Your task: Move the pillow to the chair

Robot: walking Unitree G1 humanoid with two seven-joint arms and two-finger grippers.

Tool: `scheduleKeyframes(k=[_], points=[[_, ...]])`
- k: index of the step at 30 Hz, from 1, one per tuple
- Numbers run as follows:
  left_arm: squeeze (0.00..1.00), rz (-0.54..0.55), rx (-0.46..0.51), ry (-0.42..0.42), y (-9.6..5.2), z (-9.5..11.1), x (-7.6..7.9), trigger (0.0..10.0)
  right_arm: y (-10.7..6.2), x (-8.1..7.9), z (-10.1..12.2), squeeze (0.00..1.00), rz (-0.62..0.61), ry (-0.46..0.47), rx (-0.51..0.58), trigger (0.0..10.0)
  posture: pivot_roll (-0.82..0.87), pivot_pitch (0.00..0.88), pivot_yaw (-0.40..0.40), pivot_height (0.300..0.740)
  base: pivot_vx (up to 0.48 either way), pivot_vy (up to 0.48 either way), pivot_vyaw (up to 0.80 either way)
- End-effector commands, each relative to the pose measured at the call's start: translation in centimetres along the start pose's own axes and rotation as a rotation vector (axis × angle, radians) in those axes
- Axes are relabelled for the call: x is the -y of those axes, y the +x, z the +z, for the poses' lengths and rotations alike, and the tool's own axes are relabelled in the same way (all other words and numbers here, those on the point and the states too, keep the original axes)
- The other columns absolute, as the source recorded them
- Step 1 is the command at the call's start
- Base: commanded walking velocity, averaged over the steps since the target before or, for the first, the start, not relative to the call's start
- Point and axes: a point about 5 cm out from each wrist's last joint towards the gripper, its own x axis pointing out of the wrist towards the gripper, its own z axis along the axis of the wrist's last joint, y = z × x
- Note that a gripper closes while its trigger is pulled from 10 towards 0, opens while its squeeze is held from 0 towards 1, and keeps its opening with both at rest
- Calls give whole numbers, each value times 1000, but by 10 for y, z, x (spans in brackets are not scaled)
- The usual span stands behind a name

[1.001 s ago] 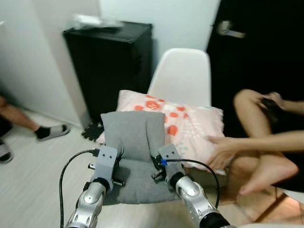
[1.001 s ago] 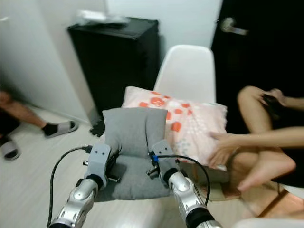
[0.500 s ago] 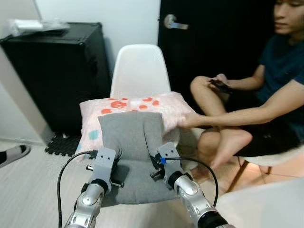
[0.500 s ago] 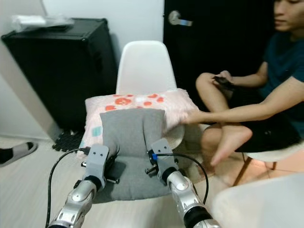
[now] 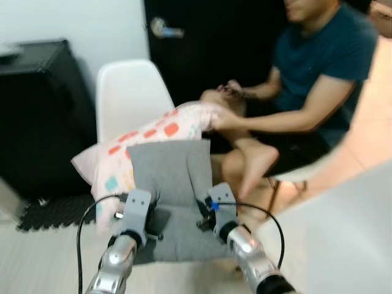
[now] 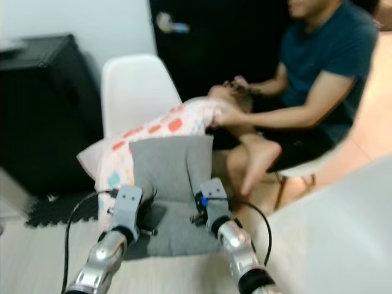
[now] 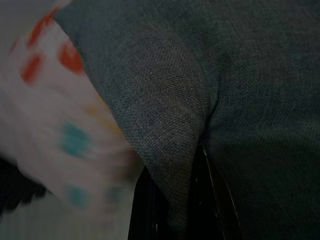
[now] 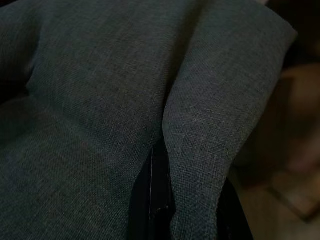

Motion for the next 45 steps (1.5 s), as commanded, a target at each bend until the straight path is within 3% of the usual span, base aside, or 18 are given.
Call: scheduleKeyframes(k=[1,6,13,18,22,26,31,37,42,45], points=[[0,182,11,-11,-2,3,-41,10000,-16,30,-13,0,-116,7,-41,10000,61,89,40,740,0,0,-800],[0,167,13,-2,-3,3,-36,10000,-20,40,-16,0,-169,34,-54,10000,64,93,17,740,0,0,-800],[0,180,13,-30,-5,2,-39,10000,-17,40,-9,0,-160,12,-35,10000,57,84,37,740,0,0,-800],[0,162,0,-20,-7,-2,-37,10000,-20,49,-11,0,-234,51,-40,10000,50,76,45,740,0,0,-800],[0,162,20,4,-1,5,-41,10000,-17,47,-6,0,-253,87,-31,10000,55,89,25,740,0,0,-800],[0,171,22,-16,-2,5,-42,10000,-14,44,-1,0,-220,33,-17,10000,54,67,42,740,0,0,-800],[0,128,33,-12,1,9,-34,10000,-14,57,3,0,-316,42,-12,10000,59,78,17,740,0,0,-800],[0,157,45,-19,2,12,-41,10000,-11,55,3,0,-296,-6,-40,10000,51,76,30,740,0,0,-800],[0,127,27,6,-1,6,-35,10000,-14,65,1,0,-367,29,-58,10000,55,67,36,740,0,0,-800],[0,159,32,-39,1,9,-37,10000,-12,64,1,0,-359,30,-62,10000,57,86,13,740,0,0,-800]])
